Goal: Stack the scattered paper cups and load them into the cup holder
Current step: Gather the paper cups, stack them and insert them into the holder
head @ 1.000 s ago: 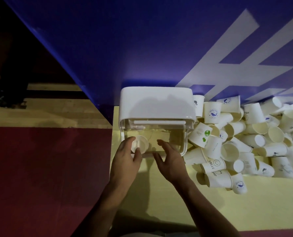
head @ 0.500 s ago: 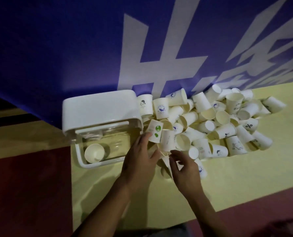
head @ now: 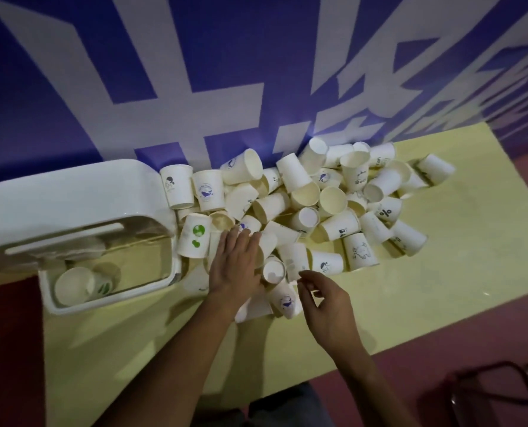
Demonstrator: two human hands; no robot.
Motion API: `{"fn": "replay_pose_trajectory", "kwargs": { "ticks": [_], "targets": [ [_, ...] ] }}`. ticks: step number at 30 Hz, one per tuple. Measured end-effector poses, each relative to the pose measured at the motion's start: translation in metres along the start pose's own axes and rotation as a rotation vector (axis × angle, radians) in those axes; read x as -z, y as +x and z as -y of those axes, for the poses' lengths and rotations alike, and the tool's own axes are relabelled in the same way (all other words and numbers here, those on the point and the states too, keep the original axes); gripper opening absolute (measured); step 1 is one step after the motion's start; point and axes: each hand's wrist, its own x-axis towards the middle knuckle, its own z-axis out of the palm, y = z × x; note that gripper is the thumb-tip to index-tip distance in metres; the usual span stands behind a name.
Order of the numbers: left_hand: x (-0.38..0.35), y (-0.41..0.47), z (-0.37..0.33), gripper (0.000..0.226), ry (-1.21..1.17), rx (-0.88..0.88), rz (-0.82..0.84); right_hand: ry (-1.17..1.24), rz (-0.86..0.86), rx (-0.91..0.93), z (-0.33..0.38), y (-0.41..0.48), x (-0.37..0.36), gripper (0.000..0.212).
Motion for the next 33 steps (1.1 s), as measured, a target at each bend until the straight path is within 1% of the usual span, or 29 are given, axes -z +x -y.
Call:
{"fn": "replay_pose_trajectory", "kwargs": {
  "ticks": [3, 6, 9, 12, 14, 17, 20, 22, 24, 27, 33],
  "targets": [
    [-0.002, 0.006, -0.004, 0.084, 0.026, 0.036, 0.012, -0.009, -0.002, 0.006, -0.011, 0.009, 0.016, 0.023],
    [0.0, 0.007, -0.007, 0.078, -0.035, 0.067, -0.072, -0.021, 0.007, -0.001, -0.021, 0.019, 0.028, 0.022],
    [0.015, 0.004, -0.015, 0.082, -0.251, 0.152, -0.147, -0.015, -0.015, -0.024, -0.026, 0.034, 0.04, 0.022],
    [0.039, -0.001, -0.028, 0.078, -0.5, 0.24, -0.246, 0.018, -0.054, -0.042, -0.028, 0.057, 0.054, 0.025],
    [0.05, -0.004, -0.035, 0.075, -0.565, 0.24, -0.301, -0.002, -0.081, -0.024, -0.029, 0.077, 0.063, 0.032],
    [0.06, -0.007, -0.046, 0.079, -0.602, 0.254, -0.351, -0.133, -0.084, 0.013, -0.031, 0.115, 0.071, 0.054],
    [0.064, -0.005, -0.057, 0.084, -0.617, 0.3, -0.33, -0.262, -0.053, 0.028, -0.029, 0.154, 0.073, 0.072],
    [0.065, -0.003, -0.062, 0.084, -0.696, 0.353, -0.284, -0.332, -0.025, 0.052, -0.027, 0.175, 0.071, 0.08],
    [0.063, -0.001, -0.065, 0.081, -0.707, 0.372, -0.279, -0.437, 0.007, 0.086, -0.029, 0.193, 0.068, 0.086],
    [0.064, 0.002, -0.067, 0.078, -0.705, 0.375, -0.29, -0.56, 0.064, 0.101, -0.033, 0.215, 0.064, 0.088],
    [0.068, 0.011, -0.066, 0.076, -0.713, 0.384, -0.27, -0.558, 0.1, 0.124, -0.039, 0.232, 0.064, 0.087]
  ]
}}
